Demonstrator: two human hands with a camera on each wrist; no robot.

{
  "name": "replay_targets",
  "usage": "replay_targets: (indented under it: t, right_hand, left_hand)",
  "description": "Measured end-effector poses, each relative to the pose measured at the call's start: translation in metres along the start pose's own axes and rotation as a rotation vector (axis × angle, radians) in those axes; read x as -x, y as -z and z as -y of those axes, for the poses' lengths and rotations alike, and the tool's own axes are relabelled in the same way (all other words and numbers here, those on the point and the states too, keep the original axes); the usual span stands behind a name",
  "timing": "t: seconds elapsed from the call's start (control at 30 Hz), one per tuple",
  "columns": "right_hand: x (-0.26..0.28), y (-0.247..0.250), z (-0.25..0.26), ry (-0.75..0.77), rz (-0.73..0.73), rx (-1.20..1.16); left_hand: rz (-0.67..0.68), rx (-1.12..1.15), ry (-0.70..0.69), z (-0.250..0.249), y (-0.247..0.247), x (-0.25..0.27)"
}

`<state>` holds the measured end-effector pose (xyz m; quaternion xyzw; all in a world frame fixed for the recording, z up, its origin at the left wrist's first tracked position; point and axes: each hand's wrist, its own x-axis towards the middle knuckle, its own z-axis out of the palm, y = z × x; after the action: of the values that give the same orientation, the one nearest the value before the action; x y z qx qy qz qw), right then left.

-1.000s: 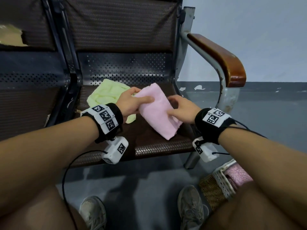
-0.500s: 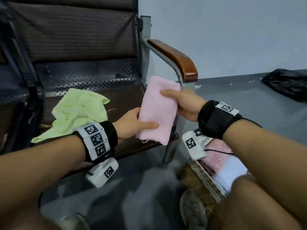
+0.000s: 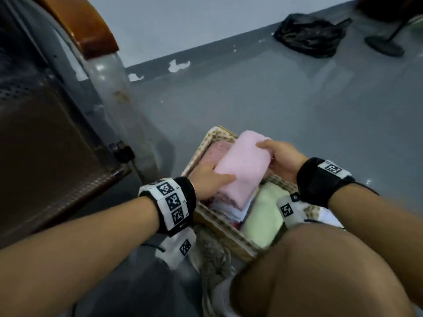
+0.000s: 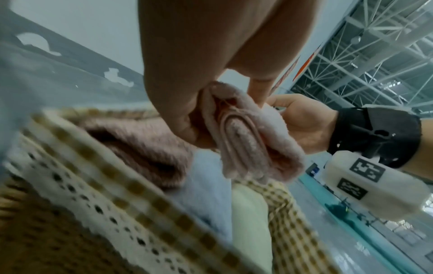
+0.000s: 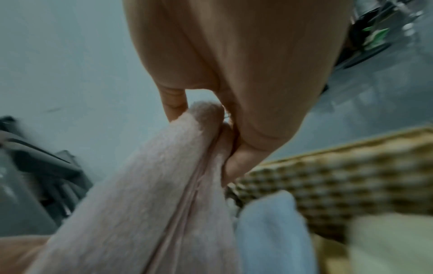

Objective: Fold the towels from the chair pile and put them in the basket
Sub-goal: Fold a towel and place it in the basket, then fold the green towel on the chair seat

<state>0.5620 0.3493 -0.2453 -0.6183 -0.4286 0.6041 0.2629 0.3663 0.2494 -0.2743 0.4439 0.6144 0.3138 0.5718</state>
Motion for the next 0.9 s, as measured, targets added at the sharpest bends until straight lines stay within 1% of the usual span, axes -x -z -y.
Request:
replay_targets:
  t: [0.07, 0.13, 0.2, 0.27, 0.33, 0.4, 0.47, 0.53, 0.6, 0.67, 0.73, 0.8, 0.9]
  right_hand:
    - [-0.014, 0.014, -0.033, -0.061, -0.026, 0.004]
    - [-0.025, 0.019, -0.059, -0.085, -0.012, 0.029]
    - [-0.035, 0.017, -0.078, -0.086, -0.013, 0.062]
    - [-0.045, 0.013, -0.089, -0.074, -0.073, 0.131]
    - [-0.052, 0.009, -0.094, -0.049, -0.115, 0.278]
    - [-0.055, 0.006, -0.095, -0.030, -0.105, 0.379]
    - [-0.056, 0.006, -0.092, -0.044, -0.076, 0.412]
    - [-0.055, 0.005, -0.082, -0.069, -0.056, 0.482]
    - [-0.049, 0.003, -0.062, -0.054, -0.038, 0.698]
    - [-0.037, -0.002, -0.036, 0.027, -0.009, 0.962]
    - [-0.022, -0.016, -0.006, 0.116, 0.037, 1.129]
    - [-0.006, -0.039, 0.026, 0.190, 0.098, 1.233]
    - [0.019, -0.092, 0.072, 0.340, 0.248, 1.265]
  left_hand:
    - [0.026, -0.114, 0.019, 0.016, -0.025, -0.017]
    - [0.032, -0.274, 0.053, 0.032, -0.041, -0.031]
    - [-0.026, -0.432, 0.080, 0.046, -0.050, -0.042]
    - [-0.075, -0.485, 0.094, 0.052, -0.053, -0.050]
    - [-0.082, -0.506, 0.127, 0.054, -0.052, -0.055]
    - [-0.069, -0.535, 0.153, 0.052, -0.050, -0.058]
    - [-0.066, -0.547, 0.192, 0.049, -0.049, -0.059]
    - [-0.063, -0.554, 0.220, 0.044, -0.049, -0.056]
    - [-0.051, -0.563, 0.204, 0.037, -0.043, -0.049]
    - [-0.039, -0.567, 0.165, 0.027, -0.030, -0.039]
    - [-0.062, -0.549, 0.110, 0.014, -0.010, -0.025]
    - [-0.133, -0.514, 0.063, -0.002, 0.019, -0.009]
    - [-0.208, -0.412, -0.008, -0.025, 0.075, 0.025]
